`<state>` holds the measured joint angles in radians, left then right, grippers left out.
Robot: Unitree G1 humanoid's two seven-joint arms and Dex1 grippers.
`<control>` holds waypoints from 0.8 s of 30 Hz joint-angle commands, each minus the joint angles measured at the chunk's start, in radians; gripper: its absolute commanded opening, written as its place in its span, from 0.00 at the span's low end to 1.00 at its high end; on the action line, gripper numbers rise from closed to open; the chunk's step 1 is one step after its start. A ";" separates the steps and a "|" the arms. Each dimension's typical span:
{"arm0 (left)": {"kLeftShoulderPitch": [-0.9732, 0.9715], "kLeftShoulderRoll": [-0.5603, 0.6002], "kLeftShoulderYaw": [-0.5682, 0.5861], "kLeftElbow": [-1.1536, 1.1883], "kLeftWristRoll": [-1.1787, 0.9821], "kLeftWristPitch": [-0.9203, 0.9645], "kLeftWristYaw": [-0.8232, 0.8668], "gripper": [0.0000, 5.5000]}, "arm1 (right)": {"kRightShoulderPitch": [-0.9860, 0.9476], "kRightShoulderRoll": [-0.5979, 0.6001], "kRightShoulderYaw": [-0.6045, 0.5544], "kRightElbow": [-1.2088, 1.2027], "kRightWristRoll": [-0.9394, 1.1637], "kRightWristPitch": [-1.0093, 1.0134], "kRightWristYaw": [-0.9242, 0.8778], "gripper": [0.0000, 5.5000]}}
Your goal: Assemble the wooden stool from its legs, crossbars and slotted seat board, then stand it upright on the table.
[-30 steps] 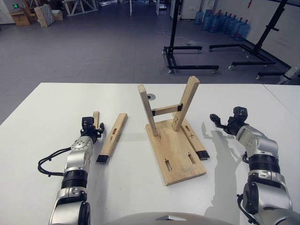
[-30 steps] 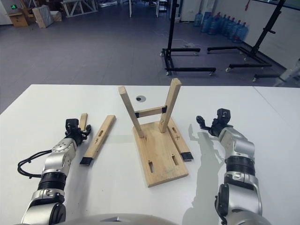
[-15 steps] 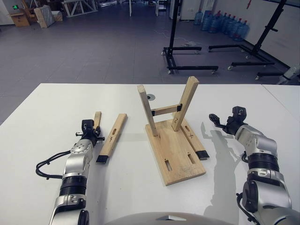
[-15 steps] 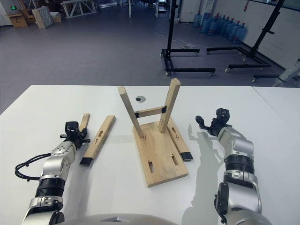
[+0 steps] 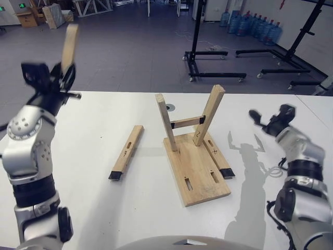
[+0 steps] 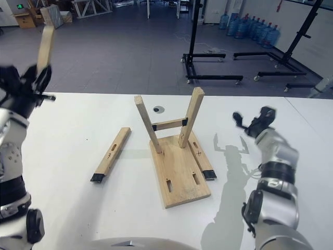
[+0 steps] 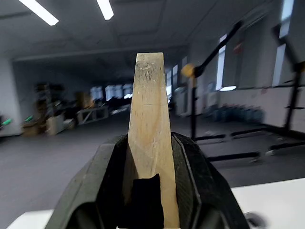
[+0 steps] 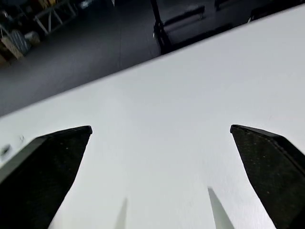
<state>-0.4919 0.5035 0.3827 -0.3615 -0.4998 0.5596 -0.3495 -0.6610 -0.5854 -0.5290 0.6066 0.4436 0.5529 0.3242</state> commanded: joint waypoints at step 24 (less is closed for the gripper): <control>-0.061 -0.189 -0.479 0.040 0.122 -0.072 -0.126 0.23 | -0.260 0.574 0.010 -0.492 0.971 0.527 -0.496 0.98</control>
<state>-0.5606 0.3117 -0.0796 -0.3102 -0.3933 0.4958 -0.4668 -0.8930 -0.0256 -0.5419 0.1078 1.3962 1.1045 -0.1500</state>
